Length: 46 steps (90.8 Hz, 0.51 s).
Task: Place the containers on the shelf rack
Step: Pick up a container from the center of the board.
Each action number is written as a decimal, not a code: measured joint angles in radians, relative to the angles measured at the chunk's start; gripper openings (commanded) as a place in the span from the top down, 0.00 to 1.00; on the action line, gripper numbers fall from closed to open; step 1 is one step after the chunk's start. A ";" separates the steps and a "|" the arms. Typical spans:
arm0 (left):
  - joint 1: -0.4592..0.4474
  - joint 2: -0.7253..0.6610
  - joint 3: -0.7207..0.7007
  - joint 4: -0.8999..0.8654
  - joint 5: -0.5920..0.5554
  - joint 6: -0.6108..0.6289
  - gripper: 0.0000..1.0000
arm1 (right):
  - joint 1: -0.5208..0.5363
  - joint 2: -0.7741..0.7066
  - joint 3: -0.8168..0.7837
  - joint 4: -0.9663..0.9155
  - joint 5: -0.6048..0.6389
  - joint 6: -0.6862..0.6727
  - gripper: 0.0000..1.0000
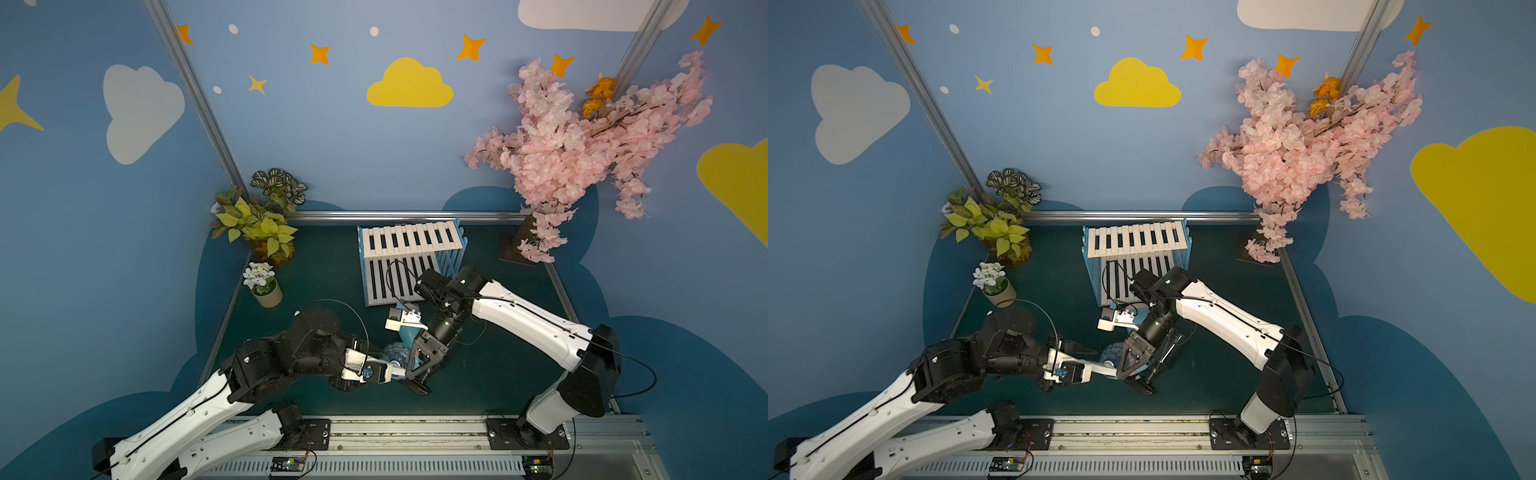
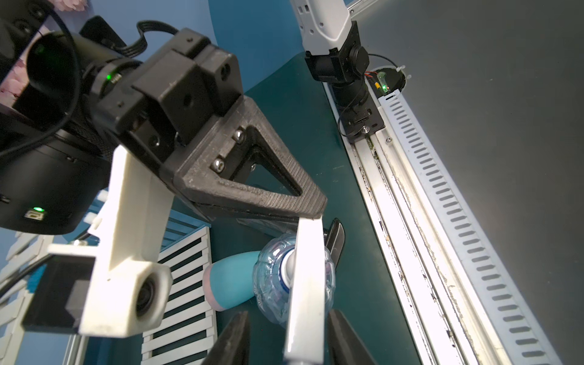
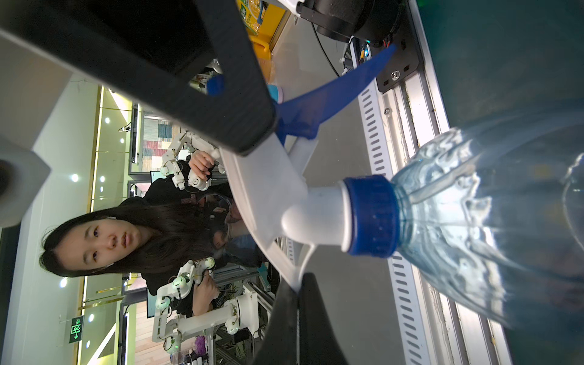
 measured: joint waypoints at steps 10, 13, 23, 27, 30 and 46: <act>0.000 0.000 -0.004 -0.003 0.007 0.000 0.63 | 0.001 0.000 0.000 -0.004 0.000 -0.003 1.00; 0.000 0.000 -0.004 -0.003 0.010 0.000 0.66 | 0.002 0.000 0.000 -0.004 0.000 -0.003 1.00; -0.002 0.001 -0.005 -0.005 0.025 -0.002 0.76 | 0.002 0.000 0.000 -0.005 -0.006 -0.004 1.00; -0.003 0.001 -0.005 -0.005 0.033 0.002 0.81 | 0.002 0.000 0.000 -0.006 -0.008 -0.005 1.00; -0.004 0.001 -0.006 -0.007 0.039 0.003 0.83 | 0.002 0.000 0.000 -0.006 -0.008 -0.006 1.00; -0.005 -0.006 -0.016 -0.008 0.051 0.002 0.98 | 0.000 0.000 0.000 -0.016 -0.010 -0.002 0.75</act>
